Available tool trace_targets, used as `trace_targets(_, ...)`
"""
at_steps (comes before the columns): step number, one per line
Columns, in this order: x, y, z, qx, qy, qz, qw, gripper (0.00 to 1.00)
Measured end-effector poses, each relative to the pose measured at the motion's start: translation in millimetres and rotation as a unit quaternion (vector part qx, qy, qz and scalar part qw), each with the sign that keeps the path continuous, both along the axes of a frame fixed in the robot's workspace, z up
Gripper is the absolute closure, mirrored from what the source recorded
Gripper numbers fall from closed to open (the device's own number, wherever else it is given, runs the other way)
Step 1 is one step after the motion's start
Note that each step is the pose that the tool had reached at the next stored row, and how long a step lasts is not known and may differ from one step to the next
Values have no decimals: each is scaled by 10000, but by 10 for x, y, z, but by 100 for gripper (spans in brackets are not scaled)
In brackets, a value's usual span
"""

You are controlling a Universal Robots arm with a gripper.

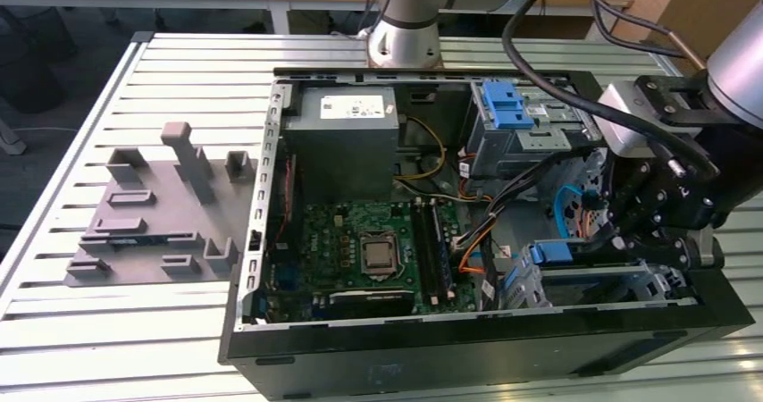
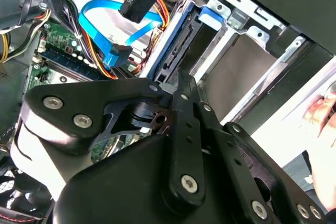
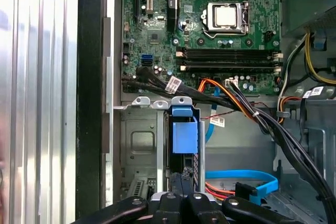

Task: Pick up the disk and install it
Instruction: 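Insert the first disk wire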

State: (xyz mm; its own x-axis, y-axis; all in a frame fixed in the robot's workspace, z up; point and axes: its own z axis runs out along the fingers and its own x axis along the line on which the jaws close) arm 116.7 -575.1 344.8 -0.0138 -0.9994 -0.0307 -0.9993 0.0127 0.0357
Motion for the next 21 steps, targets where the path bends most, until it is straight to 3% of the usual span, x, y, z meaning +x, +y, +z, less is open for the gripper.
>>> trace_targets(4, 1, 0, 74, 1, -4, 1, 10000, 89)
trace_targets(10, 0, 1, 125, 0, -53, 0, 10000, 89)
trace_targets(14, 0, 6, 184, -1, -61, 0, 10000, 89)
trace_targets(21, 89, 51, 186, -1, -60, 0, 10000, 89)
